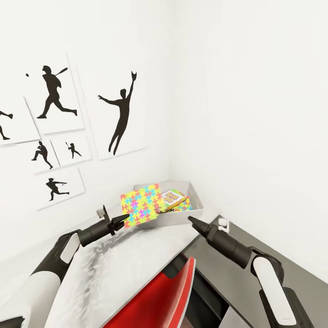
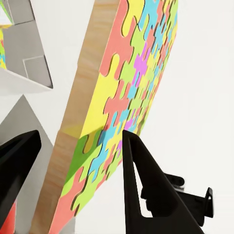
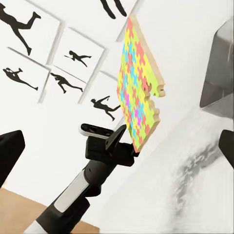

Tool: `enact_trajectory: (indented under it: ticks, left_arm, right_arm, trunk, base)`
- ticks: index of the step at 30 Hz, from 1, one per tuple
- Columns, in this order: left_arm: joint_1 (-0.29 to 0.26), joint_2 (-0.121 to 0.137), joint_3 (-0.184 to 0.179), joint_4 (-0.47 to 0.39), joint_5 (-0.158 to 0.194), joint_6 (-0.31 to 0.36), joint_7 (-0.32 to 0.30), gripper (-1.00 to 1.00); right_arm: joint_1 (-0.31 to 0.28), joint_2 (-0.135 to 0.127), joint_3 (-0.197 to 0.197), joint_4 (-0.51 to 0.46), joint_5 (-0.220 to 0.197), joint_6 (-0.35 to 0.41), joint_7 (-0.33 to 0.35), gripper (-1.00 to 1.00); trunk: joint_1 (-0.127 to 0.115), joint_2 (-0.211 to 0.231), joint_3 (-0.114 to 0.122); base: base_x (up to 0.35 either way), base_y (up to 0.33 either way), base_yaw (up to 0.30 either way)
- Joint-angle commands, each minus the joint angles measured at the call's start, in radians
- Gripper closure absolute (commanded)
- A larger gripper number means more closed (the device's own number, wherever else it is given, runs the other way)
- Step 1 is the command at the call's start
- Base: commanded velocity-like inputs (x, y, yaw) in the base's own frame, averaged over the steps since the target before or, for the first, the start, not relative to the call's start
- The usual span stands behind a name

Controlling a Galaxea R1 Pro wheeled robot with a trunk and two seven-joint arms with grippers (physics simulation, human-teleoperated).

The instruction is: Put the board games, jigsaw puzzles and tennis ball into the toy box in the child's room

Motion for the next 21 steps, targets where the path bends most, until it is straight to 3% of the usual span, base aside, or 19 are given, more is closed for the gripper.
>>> enact_trajectory:
  ticks: [1,8,11,13,15,21]
  left_arm:
    - [-0.001,0.007,0.001,0.001,0.002,0.007,0.001,1.00]
    - [-0.013,0.016,0.000,0.001,-0.004,0.026,0.018,1.00]
    - [-0.052,0.014,0.000,0.001,-0.003,0.055,0.055,1.00]
    - [-0.093,0.012,0.000,0.001,-0.002,0.083,0.092,1.00]
    - [-0.148,0.009,0.000,0.005,0.004,0.108,0.171,1.00]
    - [-0.266,0.002,0.002,0.049,0.011,0.121,0.341,1.00]
  right_arm:
    - [-0.001,0.000,-0.001,-0.002,0.001,0.015,-0.010,-1.00]
    - [-0.001,0.001,0.000,-0.007,0.001,0.033,-0.048,-1.00]
    - [-0.002,0.001,0.000,-0.007,0.001,0.035,-0.061,-1.00]
    - [-0.002,0.000,0.001,-0.007,0.001,0.035,-0.070,-1.00]
    - [-0.002,0.001,0.004,-0.008,0.001,0.036,-0.094,-1.00]
    - [-0.003,0.000,0.009,-0.009,0.001,0.034,-0.131,-1.00]
  trunk:
    - [0.001,-0.002,-0.002]
    - [0.001,-0.002,-0.002]
    - [0.001,-0.002,-0.002]
    - [0.001,-0.002,-0.002]
    - [0.001,-0.002,-0.002]
    - [0.001,-0.002,-0.002]
  base:
    - [0.000,0.000,0.000]
    - [0.000,0.000,0.000]
    - [0.000,0.000,0.000]
    - [0.000,0.000,0.000]
    - [0.000,0.000,0.000]
    - [0.000,0.000,0.000]
